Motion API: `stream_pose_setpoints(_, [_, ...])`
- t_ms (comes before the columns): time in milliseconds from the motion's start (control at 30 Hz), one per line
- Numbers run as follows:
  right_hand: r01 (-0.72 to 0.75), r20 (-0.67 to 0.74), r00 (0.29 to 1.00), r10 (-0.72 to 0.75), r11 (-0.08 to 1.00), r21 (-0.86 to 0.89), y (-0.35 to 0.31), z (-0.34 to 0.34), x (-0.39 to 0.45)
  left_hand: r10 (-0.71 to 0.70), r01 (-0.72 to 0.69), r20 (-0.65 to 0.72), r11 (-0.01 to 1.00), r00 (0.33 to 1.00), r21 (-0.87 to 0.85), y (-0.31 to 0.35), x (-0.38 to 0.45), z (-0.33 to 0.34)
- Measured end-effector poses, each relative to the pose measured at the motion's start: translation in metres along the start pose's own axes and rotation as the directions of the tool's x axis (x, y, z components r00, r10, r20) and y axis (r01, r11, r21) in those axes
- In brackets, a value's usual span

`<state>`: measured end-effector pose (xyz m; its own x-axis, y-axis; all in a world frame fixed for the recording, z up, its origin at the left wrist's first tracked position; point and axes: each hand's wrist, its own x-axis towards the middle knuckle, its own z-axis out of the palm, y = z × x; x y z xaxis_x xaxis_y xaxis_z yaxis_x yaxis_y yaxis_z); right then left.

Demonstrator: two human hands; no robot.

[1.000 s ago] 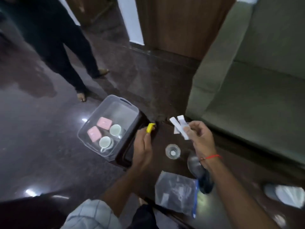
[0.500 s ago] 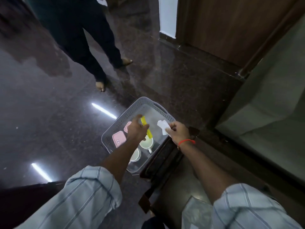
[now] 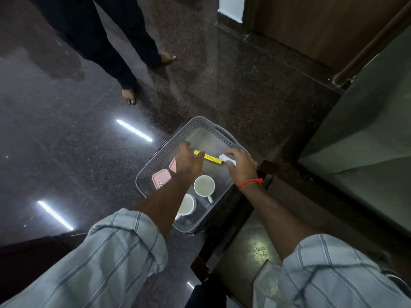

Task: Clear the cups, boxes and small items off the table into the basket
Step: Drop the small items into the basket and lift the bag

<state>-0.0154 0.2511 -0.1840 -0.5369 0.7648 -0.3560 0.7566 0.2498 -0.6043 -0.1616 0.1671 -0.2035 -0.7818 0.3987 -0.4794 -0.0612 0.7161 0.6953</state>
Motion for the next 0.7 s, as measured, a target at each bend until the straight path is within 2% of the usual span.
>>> stream_pose_setpoints(100, [0.049, -0.051, 0.998, -0.047, 0.998, 0.034, 0.003, -0.003, -0.009, 0.178, -0.171, -0.045, 0.978, 0.983, 0.122, -0.009, -0.011, -0.003])
stream_pose_setpoints(200, [0.12, -0.185, 0.978, -0.096, 0.985, 0.121, 0.01, -0.011, -0.023, 0.36, -0.354, -0.062, 0.93, 0.931, 0.097, -0.016, -0.039, 0.0])
stream_pose_setpoints(367, [0.17, -0.312, 0.945, -0.101, 0.964, 0.203, 0.043, -0.015, -0.073, 0.54, -0.546, 0.091, 0.836, 0.837, 0.056, -0.047, -0.112, 0.022])
stream_pose_setpoints(433, [0.187, -0.348, 0.932, -0.106, 0.96, 0.209, 0.06, -0.013, -0.099, 0.545, -0.557, 0.157, 0.83, 0.824, 0.041, -0.064, -0.142, 0.034])
stream_pose_setpoints(567, [0.173, -0.361, 0.929, -0.076, 0.954, 0.243, 0.098, -0.005, -0.161, 0.46, -0.48, 0.251, 0.877, 0.852, 0.021, -0.101, -0.197, 0.063])
stream_pose_setpoints(633, [0.129, -0.317, 0.947, -0.046, 0.96, 0.249, 0.122, 0.001, -0.197, 0.371, -0.4, 0.296, 0.915, 0.88, 0.043, -0.122, -0.222, 0.078])
stream_pose_setpoints(700, [0.062, -0.25, 0.968, 0.007, 0.962, 0.265, 0.151, 0.01, -0.232, 0.225, -0.296, 0.392, 0.947, 0.892, 0.129, -0.145, -0.245, 0.094])
